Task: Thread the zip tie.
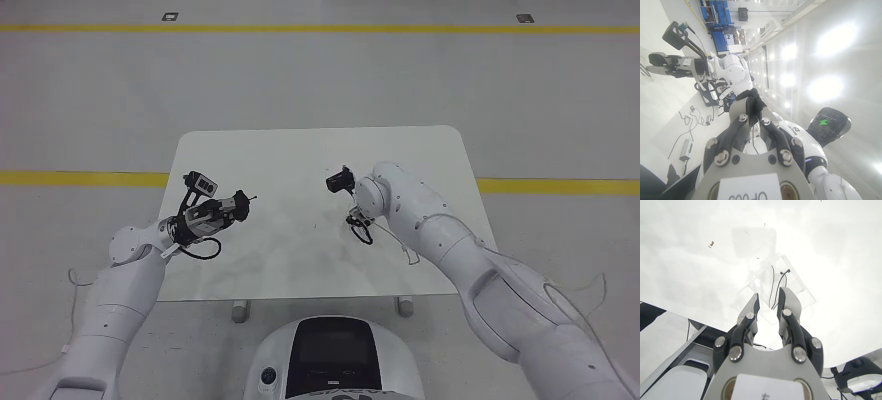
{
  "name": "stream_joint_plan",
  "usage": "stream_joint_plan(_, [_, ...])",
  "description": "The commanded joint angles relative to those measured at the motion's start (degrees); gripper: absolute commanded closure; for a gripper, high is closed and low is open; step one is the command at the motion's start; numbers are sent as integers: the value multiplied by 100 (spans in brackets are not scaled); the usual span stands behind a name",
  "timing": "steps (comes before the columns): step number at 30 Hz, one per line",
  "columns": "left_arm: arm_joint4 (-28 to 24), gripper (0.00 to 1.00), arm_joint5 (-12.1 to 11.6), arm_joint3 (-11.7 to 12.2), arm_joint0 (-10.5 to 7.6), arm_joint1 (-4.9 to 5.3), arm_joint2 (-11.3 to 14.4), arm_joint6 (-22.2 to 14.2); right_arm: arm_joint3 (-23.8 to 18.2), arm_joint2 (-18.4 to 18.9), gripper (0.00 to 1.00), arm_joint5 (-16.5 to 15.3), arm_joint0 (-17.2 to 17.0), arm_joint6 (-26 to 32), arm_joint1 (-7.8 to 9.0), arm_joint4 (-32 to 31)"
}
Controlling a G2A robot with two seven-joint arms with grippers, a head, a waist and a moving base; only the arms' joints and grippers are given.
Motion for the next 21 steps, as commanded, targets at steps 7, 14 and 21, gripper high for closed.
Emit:
stream_joint_plan(7, [0,100,0,0,0,0,0,0,494,-126,82,-55,70,-254,-237,-18])
stream_joint_plan(14, [0,100,0,0,0,0,0,0,929,-211,86,-98,136,-406,-452,-2])
stream_joint_plan(21, [0,100,0,0,0,0,0,0,1354,-239,87,-85,204,-556,-635,9])
